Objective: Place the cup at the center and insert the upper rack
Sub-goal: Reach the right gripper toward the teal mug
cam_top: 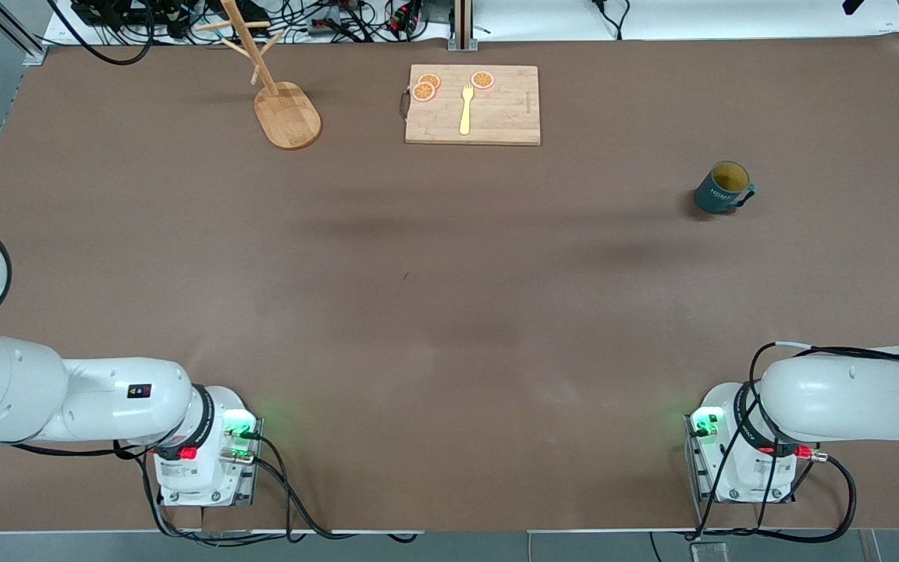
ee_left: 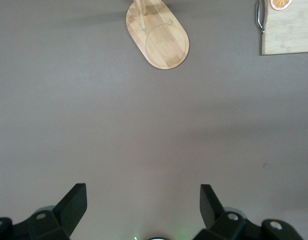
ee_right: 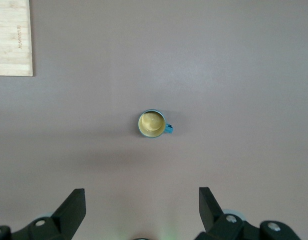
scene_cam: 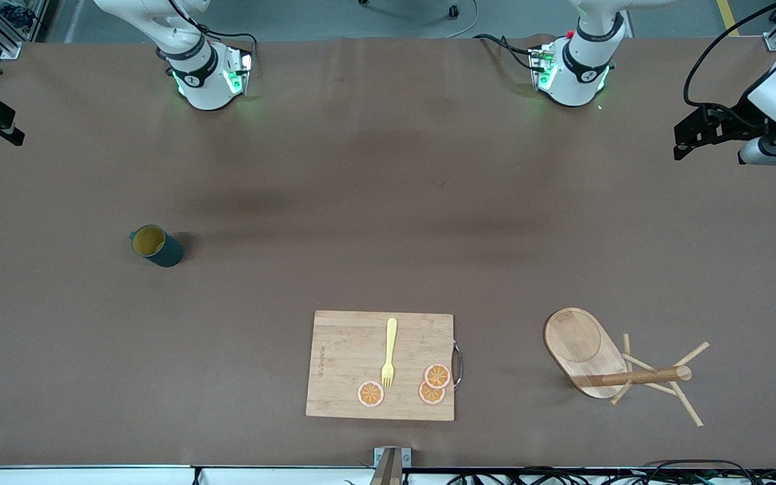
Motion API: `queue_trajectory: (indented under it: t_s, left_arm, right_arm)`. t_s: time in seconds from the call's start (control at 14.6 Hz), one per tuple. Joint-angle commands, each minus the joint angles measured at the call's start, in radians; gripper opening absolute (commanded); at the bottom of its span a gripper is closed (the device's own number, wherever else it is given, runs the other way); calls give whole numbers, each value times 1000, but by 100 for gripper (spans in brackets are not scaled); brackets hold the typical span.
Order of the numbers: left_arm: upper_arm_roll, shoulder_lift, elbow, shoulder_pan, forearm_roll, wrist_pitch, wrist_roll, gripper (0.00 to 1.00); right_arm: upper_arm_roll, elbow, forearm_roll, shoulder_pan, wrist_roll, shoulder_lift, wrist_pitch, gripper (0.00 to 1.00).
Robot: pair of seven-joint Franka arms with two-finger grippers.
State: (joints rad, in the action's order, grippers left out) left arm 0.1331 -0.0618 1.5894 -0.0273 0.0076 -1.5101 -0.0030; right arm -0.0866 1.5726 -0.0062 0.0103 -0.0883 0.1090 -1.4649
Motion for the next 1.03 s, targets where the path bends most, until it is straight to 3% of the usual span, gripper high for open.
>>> queue_trajectory:
  t_s: [0.0, 0.34, 0.96]
  left_arm:
    - [2, 13, -25, -3, -18, 18, 1, 100]
    - [3, 30, -26, -2, -18, 13, -11, 100]
    - [3, 28, -28, 0, -18, 13, 0, 100]
  right_arm:
    - [10, -16, 6, 33, -10, -78, -47, 100]
    - [11, 48, 6, 23, -30, -202, -121, 100]
    - [13, 628, 9, 65, -254, -207, -772, 100]
